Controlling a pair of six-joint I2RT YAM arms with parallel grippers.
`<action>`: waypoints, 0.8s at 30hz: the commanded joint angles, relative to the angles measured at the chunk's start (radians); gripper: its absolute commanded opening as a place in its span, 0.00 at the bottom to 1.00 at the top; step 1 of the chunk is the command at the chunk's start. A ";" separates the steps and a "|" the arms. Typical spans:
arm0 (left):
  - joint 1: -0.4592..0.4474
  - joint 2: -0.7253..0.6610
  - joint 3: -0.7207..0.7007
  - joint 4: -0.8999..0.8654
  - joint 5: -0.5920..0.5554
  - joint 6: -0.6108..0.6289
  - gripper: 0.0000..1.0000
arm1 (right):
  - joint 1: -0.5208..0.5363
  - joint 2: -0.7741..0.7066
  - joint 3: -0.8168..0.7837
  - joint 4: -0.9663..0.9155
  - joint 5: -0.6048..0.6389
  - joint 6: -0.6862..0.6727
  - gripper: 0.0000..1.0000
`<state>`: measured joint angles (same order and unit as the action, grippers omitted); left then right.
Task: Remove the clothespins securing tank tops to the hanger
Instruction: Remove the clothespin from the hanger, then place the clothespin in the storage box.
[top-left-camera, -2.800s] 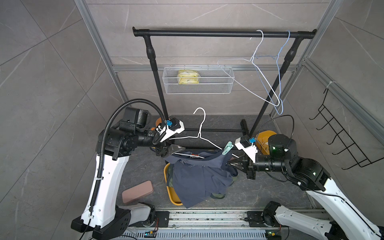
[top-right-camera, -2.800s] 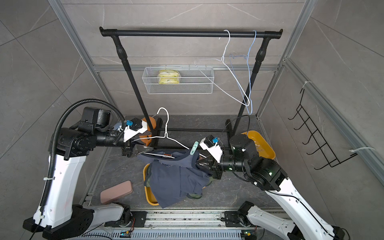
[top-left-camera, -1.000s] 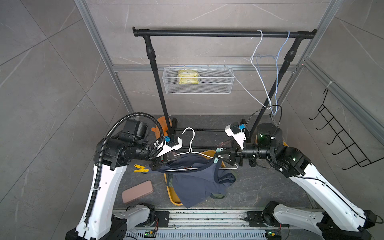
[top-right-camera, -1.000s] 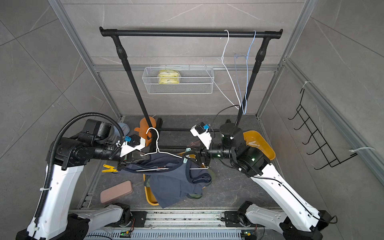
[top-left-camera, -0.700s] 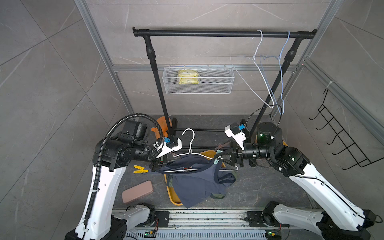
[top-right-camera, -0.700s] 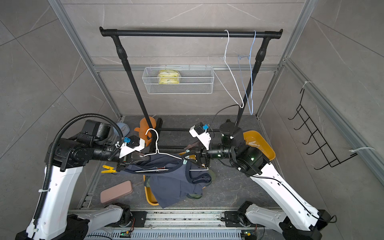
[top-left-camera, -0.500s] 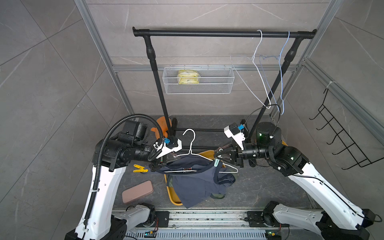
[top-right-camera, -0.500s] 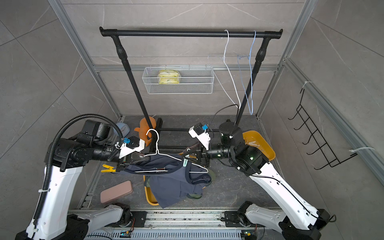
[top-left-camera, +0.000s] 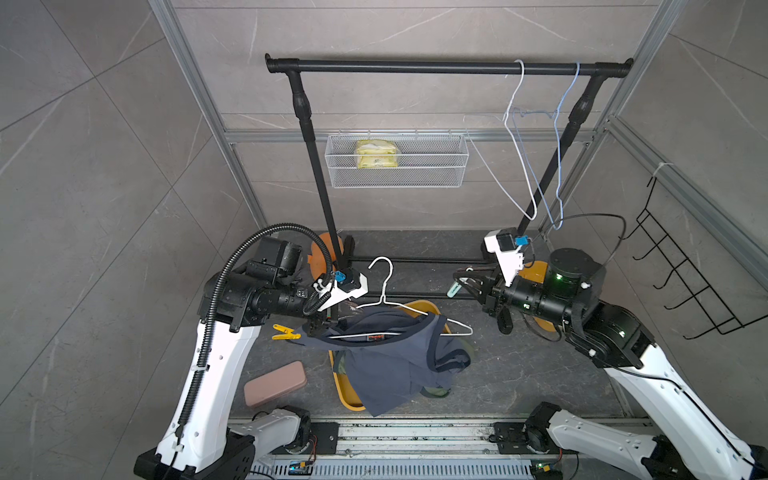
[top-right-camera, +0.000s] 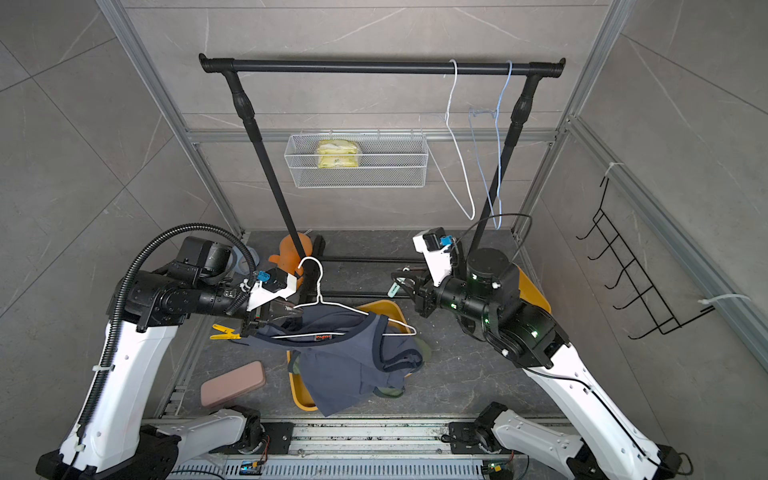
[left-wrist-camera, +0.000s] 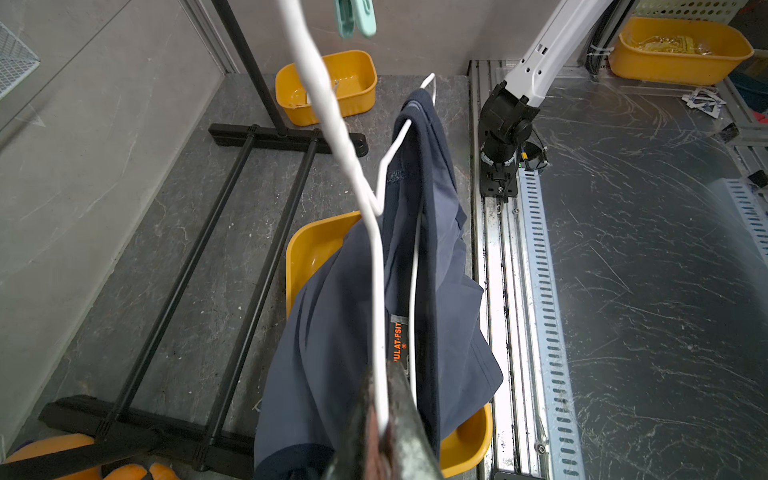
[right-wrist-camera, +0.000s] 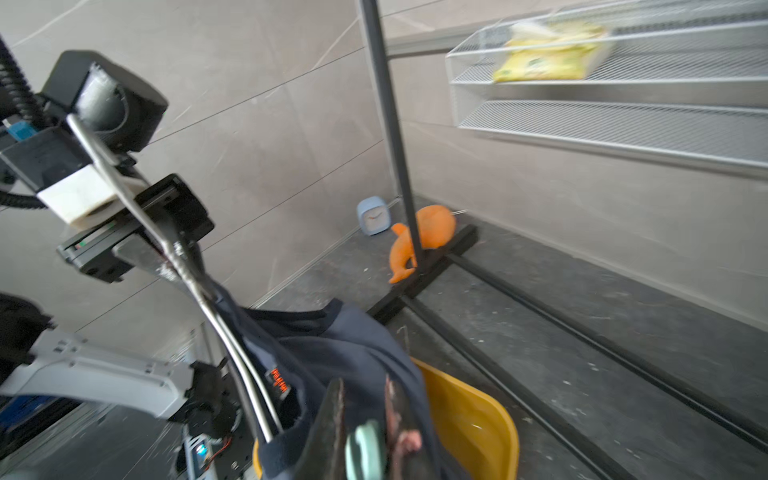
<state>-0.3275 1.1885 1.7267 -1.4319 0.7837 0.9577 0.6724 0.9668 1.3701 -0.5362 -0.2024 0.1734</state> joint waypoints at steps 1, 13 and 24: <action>-0.004 0.009 0.012 0.033 0.017 -0.003 0.00 | -0.006 -0.046 -0.056 -0.036 0.228 0.031 0.00; -0.004 0.028 0.048 0.045 0.057 -0.005 0.00 | -0.080 -0.104 -0.411 -0.055 0.624 0.229 0.00; -0.004 0.023 0.015 0.082 0.099 -0.004 0.00 | -0.476 0.096 -0.518 0.115 0.533 0.311 0.00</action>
<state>-0.3275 1.2201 1.7405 -1.3823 0.8219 0.9577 0.2775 1.0275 0.8680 -0.5133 0.3531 0.4431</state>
